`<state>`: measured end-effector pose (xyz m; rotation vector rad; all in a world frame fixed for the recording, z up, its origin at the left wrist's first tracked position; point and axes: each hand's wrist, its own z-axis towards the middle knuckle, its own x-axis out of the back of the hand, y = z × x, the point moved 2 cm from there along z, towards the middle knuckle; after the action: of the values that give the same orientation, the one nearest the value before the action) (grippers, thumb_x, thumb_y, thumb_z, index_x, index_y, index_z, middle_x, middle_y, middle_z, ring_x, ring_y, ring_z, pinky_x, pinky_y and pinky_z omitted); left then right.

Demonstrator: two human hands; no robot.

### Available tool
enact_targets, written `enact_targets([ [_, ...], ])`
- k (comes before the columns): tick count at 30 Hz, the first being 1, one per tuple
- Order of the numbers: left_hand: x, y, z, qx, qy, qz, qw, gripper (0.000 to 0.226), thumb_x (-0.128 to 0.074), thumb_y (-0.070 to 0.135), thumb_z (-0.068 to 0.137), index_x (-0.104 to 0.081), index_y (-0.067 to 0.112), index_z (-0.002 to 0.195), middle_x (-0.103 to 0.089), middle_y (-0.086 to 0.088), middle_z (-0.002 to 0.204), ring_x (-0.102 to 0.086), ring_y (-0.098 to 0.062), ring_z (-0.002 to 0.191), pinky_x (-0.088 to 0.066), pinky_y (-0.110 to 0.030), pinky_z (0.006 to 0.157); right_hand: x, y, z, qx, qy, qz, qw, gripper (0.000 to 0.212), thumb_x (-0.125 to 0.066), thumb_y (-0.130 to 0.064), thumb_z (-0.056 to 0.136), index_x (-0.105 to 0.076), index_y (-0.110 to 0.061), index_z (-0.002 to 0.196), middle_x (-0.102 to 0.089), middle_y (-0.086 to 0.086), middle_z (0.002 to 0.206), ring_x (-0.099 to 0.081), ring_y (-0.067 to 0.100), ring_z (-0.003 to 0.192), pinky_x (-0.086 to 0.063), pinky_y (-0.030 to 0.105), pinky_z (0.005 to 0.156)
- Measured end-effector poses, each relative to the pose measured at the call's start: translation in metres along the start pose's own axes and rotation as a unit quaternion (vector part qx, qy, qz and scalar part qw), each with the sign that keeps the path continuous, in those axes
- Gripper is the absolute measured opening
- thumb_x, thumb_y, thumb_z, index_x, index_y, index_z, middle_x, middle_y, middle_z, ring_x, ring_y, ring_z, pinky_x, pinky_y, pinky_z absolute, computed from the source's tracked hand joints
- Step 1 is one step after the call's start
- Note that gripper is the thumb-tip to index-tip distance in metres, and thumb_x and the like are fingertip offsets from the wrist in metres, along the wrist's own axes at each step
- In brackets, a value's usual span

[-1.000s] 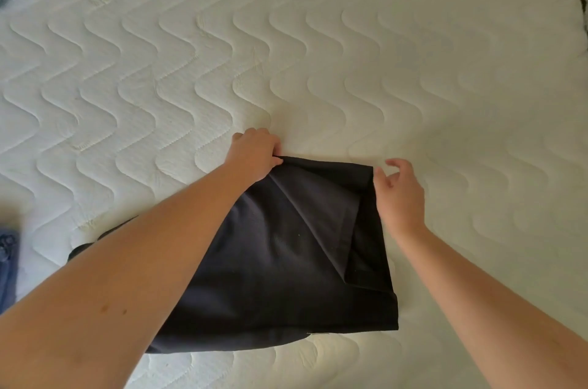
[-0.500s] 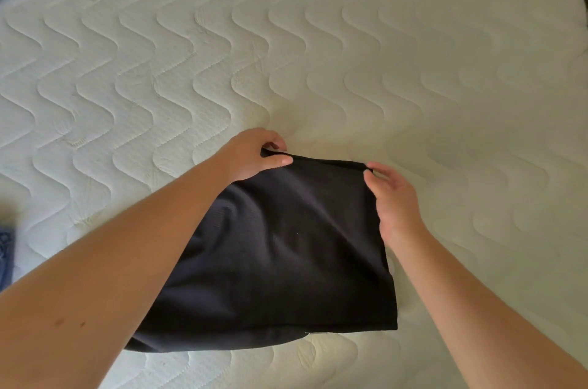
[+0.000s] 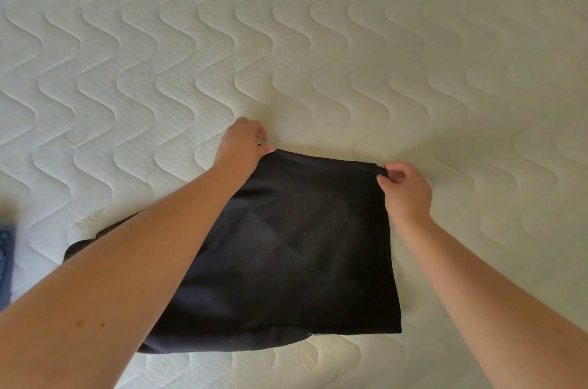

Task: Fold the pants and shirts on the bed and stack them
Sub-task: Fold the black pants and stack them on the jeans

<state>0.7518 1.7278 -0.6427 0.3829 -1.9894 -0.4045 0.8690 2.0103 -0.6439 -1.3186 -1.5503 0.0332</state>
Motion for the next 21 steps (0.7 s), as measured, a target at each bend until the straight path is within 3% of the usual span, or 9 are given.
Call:
enact_targets([
  [4,0.002,-0.008,-0.001,0.044,-0.030,0.108,0.993,0.051,-0.062,0.063,0.084,-0.061,0.021,0.112,-0.059,-0.001,0.110,-0.055,-0.026,0.109,-0.040,-0.043,0.096,-0.001,-0.016,-0.002,0.134,0.013,-0.126,0.983,0.040,-0.066,-0.030,0.092,-0.056,-0.016,0.128,-0.057,0.005,0.123,-0.053,0.024,0.114,-0.043,0.037,0.096],
  [7,-0.001,-0.016,-0.003,0.051,-0.085,0.074,0.992,0.047,-0.068,0.055,0.084,-0.060,0.020,0.116,-0.063,-0.001,0.112,-0.056,-0.023,0.104,-0.044,-0.040,0.094,-0.005,-0.031,0.002,0.215,-0.072,-0.201,0.953,0.049,-0.066,-0.044,0.090,-0.054,-0.022,0.133,-0.057,-0.001,0.130,-0.047,0.024,0.123,-0.037,0.040,0.104],
  [10,-0.002,-0.019,-0.011,0.024,-0.071,-0.039,0.996,0.024,-0.066,0.036,0.092,-0.061,0.022,0.111,-0.064,0.001,0.107,-0.057,-0.016,0.093,-0.042,-0.021,0.075,-0.012,-0.040,0.011,0.250,-0.152,-0.319,0.901,0.049,-0.070,-0.044,0.086,-0.055,-0.026,0.129,-0.061,-0.002,0.121,-0.049,0.027,0.118,-0.034,0.042,0.100],
  [13,0.003,-0.018,-0.025,0.012,-0.067,-0.113,0.991,0.009,-0.056,0.039,0.097,-0.053,0.036,0.105,-0.063,0.006,0.101,-0.057,-0.008,0.084,-0.036,-0.013,0.064,-0.014,-0.051,0.019,0.281,-0.177,-0.374,0.866,0.036,-0.070,-0.042,0.086,-0.062,-0.026,0.116,-0.063,-0.002,0.104,-0.053,0.026,0.105,-0.033,0.038,0.088],
  [17,0.010,-0.017,-0.048,-0.003,-0.068,-0.132,0.989,0.014,-0.057,0.044,0.096,-0.054,0.038,0.107,-0.069,0.008,0.090,-0.062,-0.004,0.081,-0.042,-0.014,0.066,-0.015,-0.050,0.017,0.345,-0.198,-0.415,0.818,0.028,-0.062,-0.033,0.094,-0.066,-0.019,0.118,-0.059,0.005,0.102,-0.051,0.028,0.098,-0.033,0.035,0.078],
  [21,0.019,-0.014,-0.074,-0.022,-0.038,-0.103,0.994,0.029,-0.056,0.047,0.095,-0.064,0.034,0.120,-0.067,0.015,0.101,-0.059,-0.006,0.094,-0.039,-0.014,0.075,0.000,-0.039,-0.001,0.436,-0.137,-0.353,0.816,0.013,-0.069,-0.015,0.090,-0.075,-0.008,0.099,-0.058,0.013,0.091,-0.052,0.035,0.085,-0.042,0.040,0.075],
])
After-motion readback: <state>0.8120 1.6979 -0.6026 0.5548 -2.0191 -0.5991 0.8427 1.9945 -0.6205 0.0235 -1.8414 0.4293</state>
